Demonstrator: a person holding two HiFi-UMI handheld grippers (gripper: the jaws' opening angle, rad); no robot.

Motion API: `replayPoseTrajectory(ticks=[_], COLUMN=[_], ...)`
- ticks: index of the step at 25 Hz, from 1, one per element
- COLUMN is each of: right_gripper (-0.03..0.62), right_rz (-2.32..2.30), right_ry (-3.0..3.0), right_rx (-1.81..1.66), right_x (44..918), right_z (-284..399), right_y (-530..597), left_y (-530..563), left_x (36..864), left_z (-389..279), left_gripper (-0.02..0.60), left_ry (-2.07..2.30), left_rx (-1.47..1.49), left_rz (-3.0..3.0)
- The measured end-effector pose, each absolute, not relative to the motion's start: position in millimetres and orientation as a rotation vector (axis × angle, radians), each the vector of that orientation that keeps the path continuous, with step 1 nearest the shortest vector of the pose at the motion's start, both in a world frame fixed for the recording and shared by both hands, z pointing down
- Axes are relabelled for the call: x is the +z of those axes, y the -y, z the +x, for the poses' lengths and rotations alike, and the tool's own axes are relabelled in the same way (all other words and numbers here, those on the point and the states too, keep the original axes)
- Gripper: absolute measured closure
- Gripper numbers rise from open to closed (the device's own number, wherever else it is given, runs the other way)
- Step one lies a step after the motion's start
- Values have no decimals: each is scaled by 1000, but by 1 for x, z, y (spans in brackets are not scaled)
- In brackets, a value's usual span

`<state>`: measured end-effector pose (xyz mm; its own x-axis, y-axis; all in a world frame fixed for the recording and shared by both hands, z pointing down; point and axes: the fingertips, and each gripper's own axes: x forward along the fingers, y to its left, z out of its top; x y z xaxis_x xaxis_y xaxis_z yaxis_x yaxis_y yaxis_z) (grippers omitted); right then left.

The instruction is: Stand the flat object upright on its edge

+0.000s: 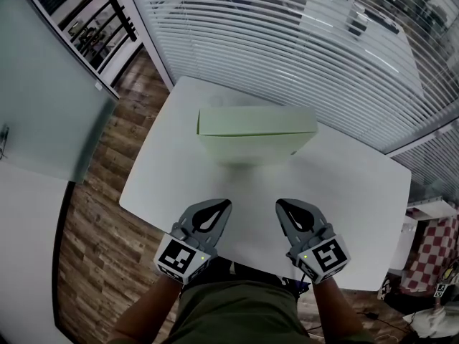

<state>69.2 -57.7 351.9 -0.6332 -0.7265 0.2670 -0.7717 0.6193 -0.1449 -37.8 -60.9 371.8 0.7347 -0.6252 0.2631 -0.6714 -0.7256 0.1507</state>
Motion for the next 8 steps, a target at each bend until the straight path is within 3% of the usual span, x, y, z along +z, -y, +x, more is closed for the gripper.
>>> replayPoseTrajectory(ticks=[8], right_gripper=[583], right_rz=[1241], right_ry=[2626], right_rx=[400], right_x=[366], right_z=[70], right_y=[59], left_y=[66], left_x=[377], left_z=[-41], left_gripper=[581], left_ry=[1037], left_rx=[302], left_rz=[2691])
